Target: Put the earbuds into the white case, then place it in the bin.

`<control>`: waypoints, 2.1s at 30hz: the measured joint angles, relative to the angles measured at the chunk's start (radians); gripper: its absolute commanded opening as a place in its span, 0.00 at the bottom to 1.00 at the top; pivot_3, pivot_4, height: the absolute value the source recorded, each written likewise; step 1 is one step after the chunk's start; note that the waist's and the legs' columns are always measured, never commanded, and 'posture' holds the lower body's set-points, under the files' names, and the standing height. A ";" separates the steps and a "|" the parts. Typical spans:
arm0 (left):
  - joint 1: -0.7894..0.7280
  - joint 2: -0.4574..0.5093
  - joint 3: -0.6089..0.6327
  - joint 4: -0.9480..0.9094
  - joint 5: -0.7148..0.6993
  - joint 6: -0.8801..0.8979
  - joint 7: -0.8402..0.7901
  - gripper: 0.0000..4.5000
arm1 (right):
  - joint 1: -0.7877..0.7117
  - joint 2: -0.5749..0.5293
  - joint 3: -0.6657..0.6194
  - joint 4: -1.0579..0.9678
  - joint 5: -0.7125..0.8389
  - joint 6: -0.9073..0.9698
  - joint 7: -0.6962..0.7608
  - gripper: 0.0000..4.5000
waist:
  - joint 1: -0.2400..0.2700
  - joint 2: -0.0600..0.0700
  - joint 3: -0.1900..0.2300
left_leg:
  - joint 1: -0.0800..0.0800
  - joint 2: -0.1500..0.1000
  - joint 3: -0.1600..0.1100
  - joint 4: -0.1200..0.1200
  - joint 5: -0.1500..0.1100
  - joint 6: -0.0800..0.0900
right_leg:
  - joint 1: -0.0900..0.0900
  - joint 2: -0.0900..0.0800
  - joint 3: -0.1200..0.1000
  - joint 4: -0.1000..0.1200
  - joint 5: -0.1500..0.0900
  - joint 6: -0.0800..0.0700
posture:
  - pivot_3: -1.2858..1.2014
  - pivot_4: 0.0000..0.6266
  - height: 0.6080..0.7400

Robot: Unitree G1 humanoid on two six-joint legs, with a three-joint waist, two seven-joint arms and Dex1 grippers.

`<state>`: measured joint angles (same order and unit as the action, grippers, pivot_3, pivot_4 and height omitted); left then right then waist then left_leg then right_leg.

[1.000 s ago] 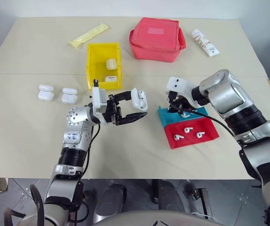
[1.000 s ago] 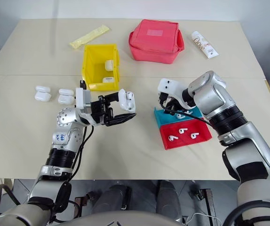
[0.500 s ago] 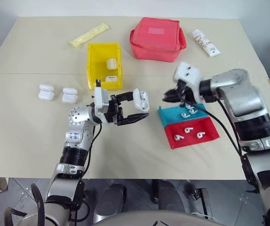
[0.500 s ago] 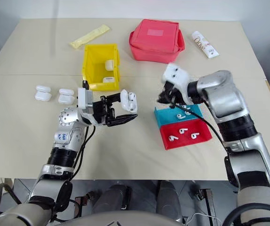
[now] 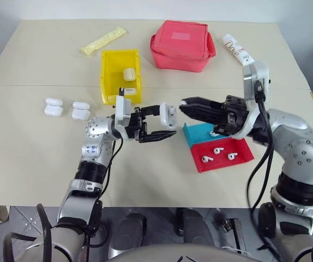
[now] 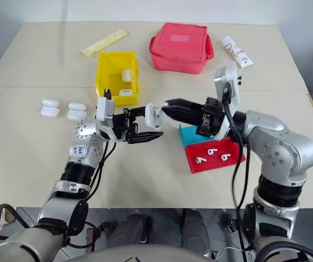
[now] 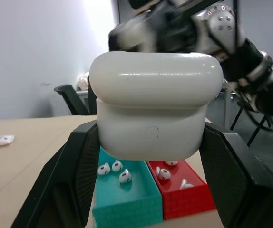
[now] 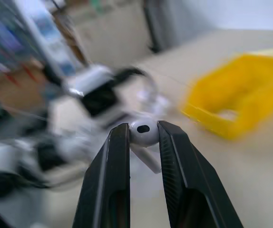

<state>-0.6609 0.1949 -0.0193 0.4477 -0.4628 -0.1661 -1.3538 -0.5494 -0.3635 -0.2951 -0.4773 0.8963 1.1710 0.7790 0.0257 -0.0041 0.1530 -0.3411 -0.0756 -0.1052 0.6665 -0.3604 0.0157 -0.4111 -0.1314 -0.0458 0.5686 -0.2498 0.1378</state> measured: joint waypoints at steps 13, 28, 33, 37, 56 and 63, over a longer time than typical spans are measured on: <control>-0.002 -0.007 0.001 0.003 0.000 0.003 -0.019 0.62 | 0.106 0.034 0.017 -0.068 0.245 -0.018 -0.288 0.11 | -0.001 0.000 0.000 | 0.001 0.000 0.000 0.000 0.000 0.000 | 0.000 0.001 0.000 0.001 0.000 0.000 | 0.52 0.24 1.00; -0.001 -0.005 0.001 -0.028 -0.002 0.057 -0.016 0.62 | 0.181 -0.053 0.157 -0.035 0.158 -0.229 -0.186 0.11 | 0.000 0.000 0.000 | 0.001 0.000 0.001 0.000 0.000 0.001 | 0.000 0.001 0.000 0.000 0.000 0.000 | 0.52 0.24 1.00; -0.001 -0.007 0.000 -0.034 -0.002 0.089 -0.016 0.62 | 0.181 -0.086 0.187 0.010 0.118 -0.297 -0.110 0.11 | 0.000 0.000 0.000 | 0.001 0.000 0.001 0.000 0.000 0.001 | 0.000 0.001 0.000 0.000 0.000 0.000 | 0.52 0.24 1.00; 0.001 -0.010 -0.002 -0.034 -0.002 0.105 -0.017 0.62 | 0.174 -0.123 0.206 0.046 0.097 -0.340 -0.049 0.11 | 0.000 0.000 0.000 | 0.001 0.000 0.001 0.000 0.000 0.001 | 0.000 0.001 0.000 0.000 0.000 0.000 | 0.52 0.24 1.00; 0.040 -0.016 0.000 -0.034 0.021 0.088 -0.011 0.62 | 0.111 -0.220 0.298 0.130 0.032 -0.363 0.063 0.11 | 0.001 0.000 0.000 | 0.001 0.000 0.001 0.000 0.000 0.001 | 0.001 0.001 0.000 -0.001 0.000 0.000 | 0.52 0.24 1.00; 0.047 -0.008 0.000 -0.034 0.032 0.065 -0.022 0.62 | 0.099 -0.227 0.311 0.118 0.026 -0.339 0.051 0.11 | 0.002 0.000 0.000 | 0.000 0.000 0.000 0.000 0.000 0.001 | 0.001 0.001 0.000 -0.001 0.000 0.000 | 0.52 0.24 1.00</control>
<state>-0.6142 0.1866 -0.0197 0.4138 -0.4311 -0.1011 -1.3753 -0.4504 -0.5907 0.0162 -0.3588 0.9227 0.8324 0.8303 0.0275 -0.0043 0.1530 -0.3408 -0.0753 -0.1047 0.6662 -0.3605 0.0165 -0.4106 -0.1309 -0.0459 0.5674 -0.2499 0.1375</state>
